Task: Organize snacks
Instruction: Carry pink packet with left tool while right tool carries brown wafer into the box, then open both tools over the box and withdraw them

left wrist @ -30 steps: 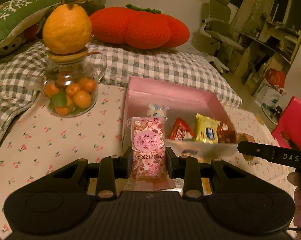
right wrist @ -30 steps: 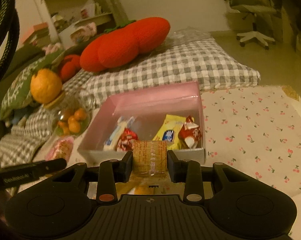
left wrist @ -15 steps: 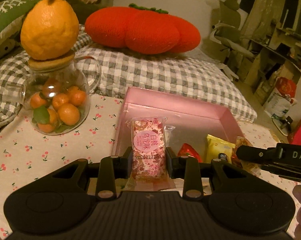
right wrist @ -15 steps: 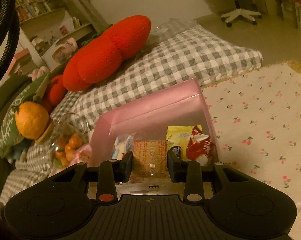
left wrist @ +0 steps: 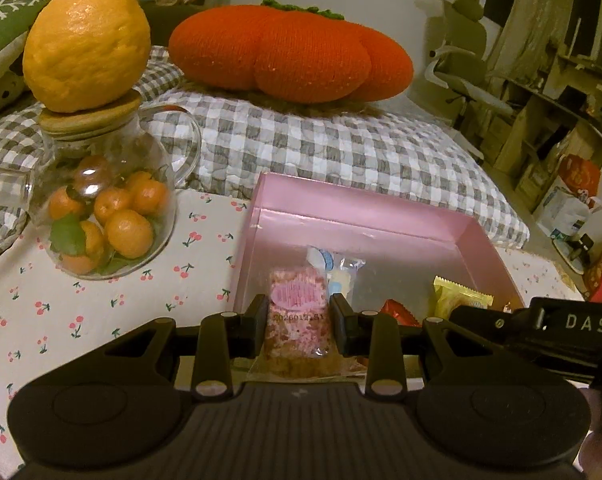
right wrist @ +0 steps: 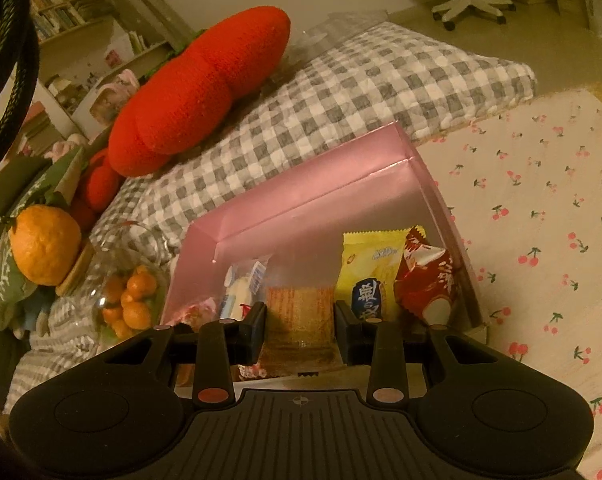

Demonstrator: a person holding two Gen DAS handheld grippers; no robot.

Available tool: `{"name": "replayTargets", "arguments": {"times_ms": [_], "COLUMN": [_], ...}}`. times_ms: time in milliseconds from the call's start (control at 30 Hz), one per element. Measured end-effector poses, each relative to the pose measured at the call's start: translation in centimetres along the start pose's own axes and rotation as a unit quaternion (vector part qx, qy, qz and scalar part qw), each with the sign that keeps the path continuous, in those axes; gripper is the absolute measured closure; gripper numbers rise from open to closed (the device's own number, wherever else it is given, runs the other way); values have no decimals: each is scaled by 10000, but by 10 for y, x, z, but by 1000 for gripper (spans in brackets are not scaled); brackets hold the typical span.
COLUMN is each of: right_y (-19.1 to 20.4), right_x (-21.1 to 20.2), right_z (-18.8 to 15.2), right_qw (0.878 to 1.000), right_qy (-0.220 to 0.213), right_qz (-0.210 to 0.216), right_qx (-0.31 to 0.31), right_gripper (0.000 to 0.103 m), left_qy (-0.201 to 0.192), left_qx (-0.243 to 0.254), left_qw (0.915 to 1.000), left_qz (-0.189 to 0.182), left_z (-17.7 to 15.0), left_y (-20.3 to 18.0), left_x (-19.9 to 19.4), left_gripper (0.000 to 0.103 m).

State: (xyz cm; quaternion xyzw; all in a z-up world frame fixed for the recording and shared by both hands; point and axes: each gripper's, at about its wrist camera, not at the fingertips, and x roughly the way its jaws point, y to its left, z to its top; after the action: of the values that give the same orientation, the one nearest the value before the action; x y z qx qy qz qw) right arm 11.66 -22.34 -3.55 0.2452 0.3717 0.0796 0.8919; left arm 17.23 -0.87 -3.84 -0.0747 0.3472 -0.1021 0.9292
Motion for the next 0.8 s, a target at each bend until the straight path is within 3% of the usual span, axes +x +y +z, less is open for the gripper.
{"name": "replayTargets", "arguments": {"times_ms": [300,467,633,800], "right_y": [-2,-2,2,4], "right_x": [-1,-5,-14,-25], "right_z": [1,1,1,0], "right_qw": [10000,10000,9999,9997], "right_qy": [-42,16,32,92], "right_qz": [11,20,85,98], "right_qx": [64,13,-61,-190], "right_gripper": [64,63,51,39], "left_qy": [-169,-156,-29,2], "left_qx": [-43,-85,-57,276], "left_qw": [9998,9998,10000,9996], "left_qz": [46,-20,-68,-30], "left_z": [-3,-1,-1,-3], "left_y": [1,5,6,0], "left_x": [0,-5,-11,-23], "left_gripper": [67,53,44,36]}}
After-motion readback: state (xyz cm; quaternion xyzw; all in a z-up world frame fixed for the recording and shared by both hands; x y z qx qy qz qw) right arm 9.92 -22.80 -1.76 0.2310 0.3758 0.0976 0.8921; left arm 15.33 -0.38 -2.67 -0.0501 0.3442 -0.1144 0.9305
